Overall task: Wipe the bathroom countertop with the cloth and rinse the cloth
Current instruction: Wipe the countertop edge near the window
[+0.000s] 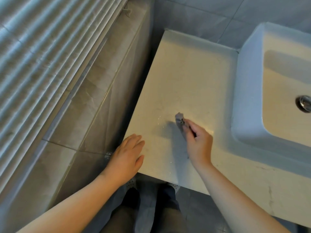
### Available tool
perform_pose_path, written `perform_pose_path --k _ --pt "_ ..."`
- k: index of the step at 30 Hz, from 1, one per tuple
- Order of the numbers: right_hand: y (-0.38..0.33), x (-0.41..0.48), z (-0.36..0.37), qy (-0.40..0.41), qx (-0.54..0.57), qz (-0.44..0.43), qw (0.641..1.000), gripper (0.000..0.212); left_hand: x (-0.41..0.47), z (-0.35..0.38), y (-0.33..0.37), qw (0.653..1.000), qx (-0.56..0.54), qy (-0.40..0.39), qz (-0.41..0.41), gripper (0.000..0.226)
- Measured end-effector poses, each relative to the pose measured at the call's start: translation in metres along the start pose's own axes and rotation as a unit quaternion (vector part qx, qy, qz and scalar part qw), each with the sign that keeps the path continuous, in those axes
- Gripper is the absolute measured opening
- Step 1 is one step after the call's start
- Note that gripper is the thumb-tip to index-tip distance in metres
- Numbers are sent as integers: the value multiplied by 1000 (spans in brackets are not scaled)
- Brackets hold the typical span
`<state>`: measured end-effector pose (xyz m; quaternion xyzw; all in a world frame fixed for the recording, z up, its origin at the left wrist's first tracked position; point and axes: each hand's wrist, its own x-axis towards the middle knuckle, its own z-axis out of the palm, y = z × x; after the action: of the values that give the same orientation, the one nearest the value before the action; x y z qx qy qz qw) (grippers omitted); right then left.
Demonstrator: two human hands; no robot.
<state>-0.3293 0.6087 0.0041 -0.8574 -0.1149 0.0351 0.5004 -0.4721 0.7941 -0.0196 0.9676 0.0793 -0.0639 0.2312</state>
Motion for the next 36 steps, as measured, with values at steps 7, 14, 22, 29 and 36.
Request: perform_pose_path --k 7,14,22,29,36 --pt "38 68 10 50 -103 9 993 29 -17 -5 -7 998 -5 41 -57 47" --pt "22 57 74 17 -129 -25 991 28 -31 -2 -12 994 -33 0 -108 56" --pt "-1 3 95 -75 -123 -81 986 33 -34 -2 -7 989 -88 -14 -116 61" --pt "-38 3 81 -115 21 -11 993 28 -36 0 -10 986 -116 -6 -122 59" --pt "-30 73 111 -118 -108 -65 985 29 -37 -1 -13 983 -137 4 -119 58"
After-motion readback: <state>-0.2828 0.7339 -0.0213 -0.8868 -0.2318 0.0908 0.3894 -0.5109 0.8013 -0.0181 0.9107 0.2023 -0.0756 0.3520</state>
